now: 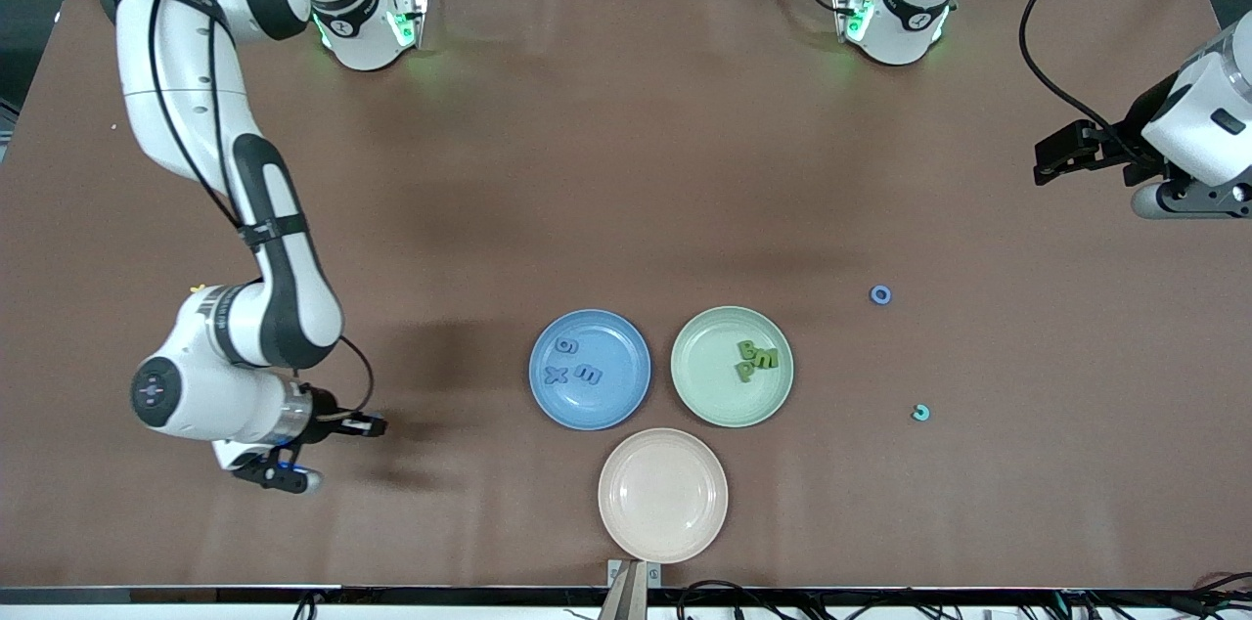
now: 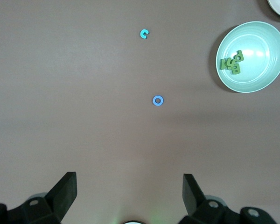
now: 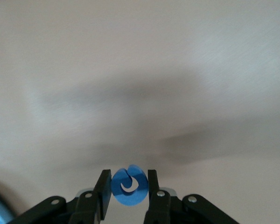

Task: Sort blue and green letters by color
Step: 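Carry the blue c over the blue plate and open the right gripper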

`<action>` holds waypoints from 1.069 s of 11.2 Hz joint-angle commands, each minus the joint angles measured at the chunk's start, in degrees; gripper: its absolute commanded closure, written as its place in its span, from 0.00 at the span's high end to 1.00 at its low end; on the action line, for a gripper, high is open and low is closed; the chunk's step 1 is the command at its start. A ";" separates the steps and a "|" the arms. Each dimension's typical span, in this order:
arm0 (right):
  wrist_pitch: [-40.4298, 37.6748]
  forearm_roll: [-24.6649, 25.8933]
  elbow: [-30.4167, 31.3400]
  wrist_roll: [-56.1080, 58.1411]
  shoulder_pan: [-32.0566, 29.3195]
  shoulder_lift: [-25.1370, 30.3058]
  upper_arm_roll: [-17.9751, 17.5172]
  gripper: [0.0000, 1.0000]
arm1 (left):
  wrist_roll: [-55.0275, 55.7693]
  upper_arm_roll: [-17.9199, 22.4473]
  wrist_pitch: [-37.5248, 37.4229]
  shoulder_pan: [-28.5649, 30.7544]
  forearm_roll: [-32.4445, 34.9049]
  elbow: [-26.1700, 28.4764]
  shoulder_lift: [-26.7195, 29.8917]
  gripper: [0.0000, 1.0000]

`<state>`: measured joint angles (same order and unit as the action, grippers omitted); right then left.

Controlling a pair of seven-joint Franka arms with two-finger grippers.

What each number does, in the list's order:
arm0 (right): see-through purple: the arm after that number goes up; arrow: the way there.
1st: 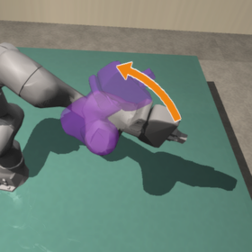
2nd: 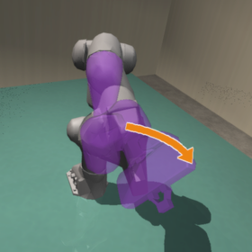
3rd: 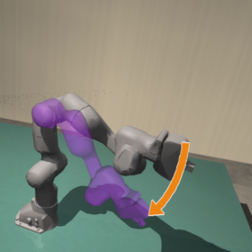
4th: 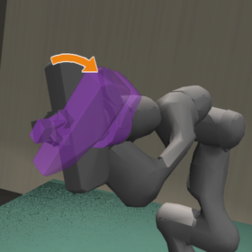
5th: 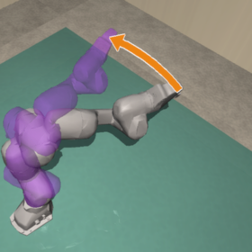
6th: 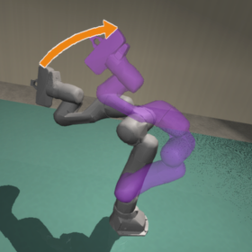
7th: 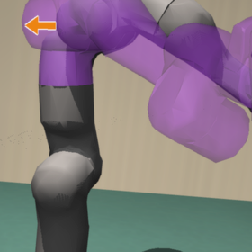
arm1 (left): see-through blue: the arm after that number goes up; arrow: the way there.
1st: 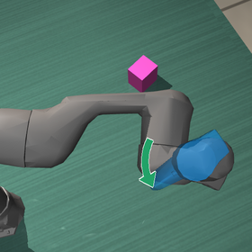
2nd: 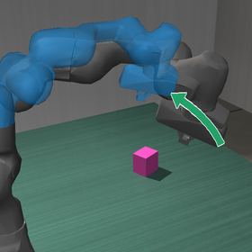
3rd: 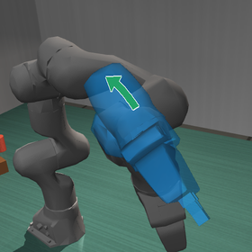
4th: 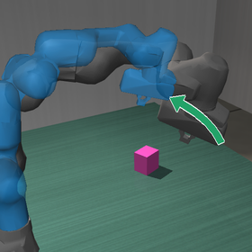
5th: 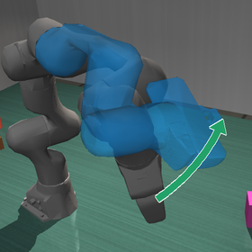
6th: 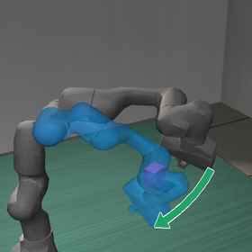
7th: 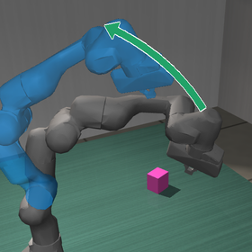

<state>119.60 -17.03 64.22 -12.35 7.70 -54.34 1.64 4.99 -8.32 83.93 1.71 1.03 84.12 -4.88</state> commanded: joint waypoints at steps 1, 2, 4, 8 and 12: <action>0.01 0.33 0.91 -14.93 5.19 1.17 -1.73 0.00 | 0.28 0.06 0.88 0.22 -0.94 0.07 0.04 1.00; 0.19 0.33 0.91 -20.55 7.30 1.17 -2.25 0.00 | 0.28 0.06 1.15 0.22 -0.94 0.07 0.04 1.00; 1.94 0.33 0.91 -33.98 12.13 1.17 -3.49 0.00 | 0.28 0.06 1.41 0.22 -0.94 0.16 -0.05 1.00; 13.60 0.33 0.91 -61.85 20.84 1.08 -4.19 0.00 | 0.28 0.06 1.50 0.22 -0.94 0.16 -0.40 1.00; 20.23 0.94 1.35 -71.41 23.67 0.64 -4.37 1.00 | 0.28 0.06 1.59 0.22 -0.94 0.25 -0.40 1.00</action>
<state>138.83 -17.00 64.50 -81.45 31.81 -54.32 -2.38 4.99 -8.29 84.94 1.74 1.03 84.17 -5.52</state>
